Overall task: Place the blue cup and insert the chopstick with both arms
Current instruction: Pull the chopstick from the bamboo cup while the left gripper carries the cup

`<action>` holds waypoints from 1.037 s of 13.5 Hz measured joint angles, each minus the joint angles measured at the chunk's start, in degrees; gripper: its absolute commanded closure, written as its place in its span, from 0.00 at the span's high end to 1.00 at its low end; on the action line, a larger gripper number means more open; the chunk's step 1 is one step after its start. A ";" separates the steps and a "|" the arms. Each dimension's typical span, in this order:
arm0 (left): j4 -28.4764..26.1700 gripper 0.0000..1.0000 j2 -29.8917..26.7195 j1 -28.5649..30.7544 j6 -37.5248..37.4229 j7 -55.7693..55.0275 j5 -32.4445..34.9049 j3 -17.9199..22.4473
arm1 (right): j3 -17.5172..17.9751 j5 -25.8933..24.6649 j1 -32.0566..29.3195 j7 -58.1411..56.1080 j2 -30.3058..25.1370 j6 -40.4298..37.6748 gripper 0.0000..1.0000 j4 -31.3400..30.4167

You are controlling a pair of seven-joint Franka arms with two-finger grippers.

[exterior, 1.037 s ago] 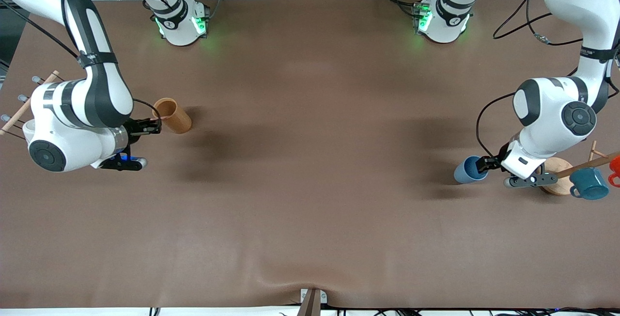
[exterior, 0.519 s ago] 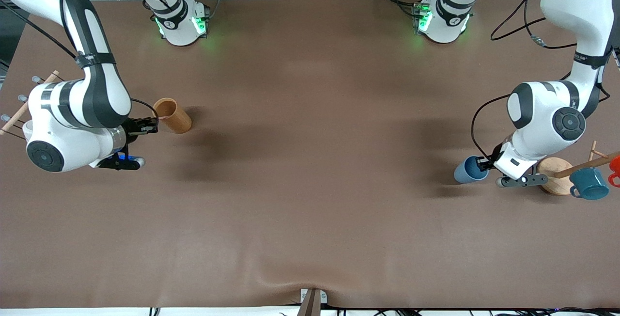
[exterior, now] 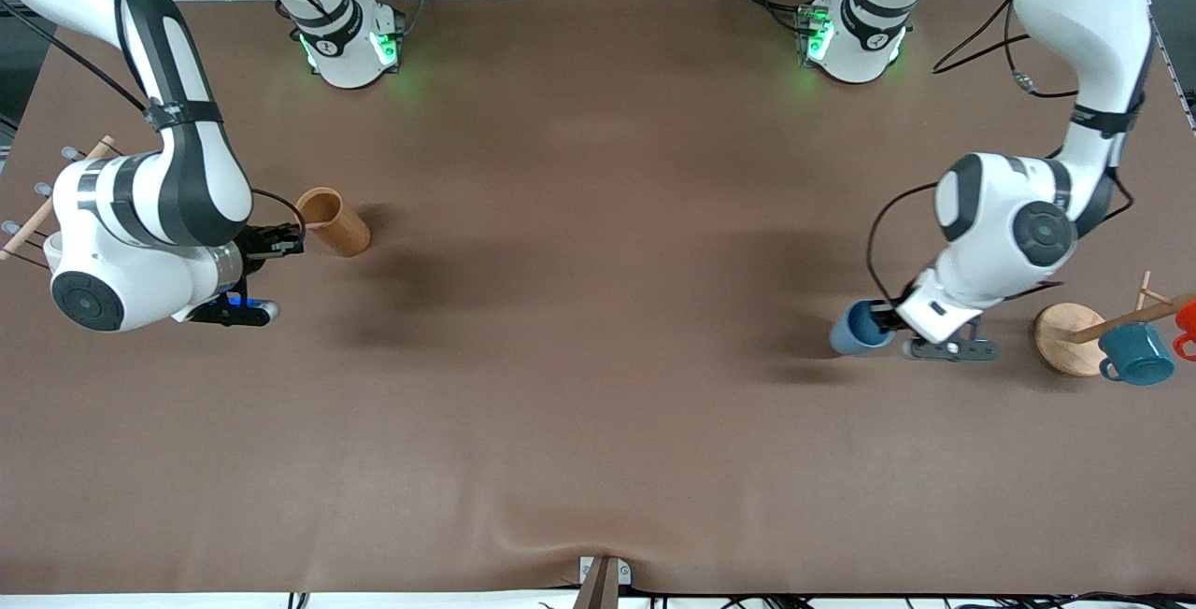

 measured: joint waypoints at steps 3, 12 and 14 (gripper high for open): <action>0.19 0.00 -0.26 -0.36 -0.38 -10.40 0.00 -7.00 | 0.07 0.00 0.05 0.01 -0.84 -9.74 0.00 6.41; 4.08 0.00 2.32 -20.95 -0.49 -42.90 0.00 -10.67 | 0.99 0.41 3.33 0.52 -4.05 -20.21 0.00 27.07; 5.46 0.00 4.54 -24.42 -0.49 -46.24 1.71 -10.33 | 0.96 3.57 3.37 4.84 -3.93 -18.18 0.00 27.75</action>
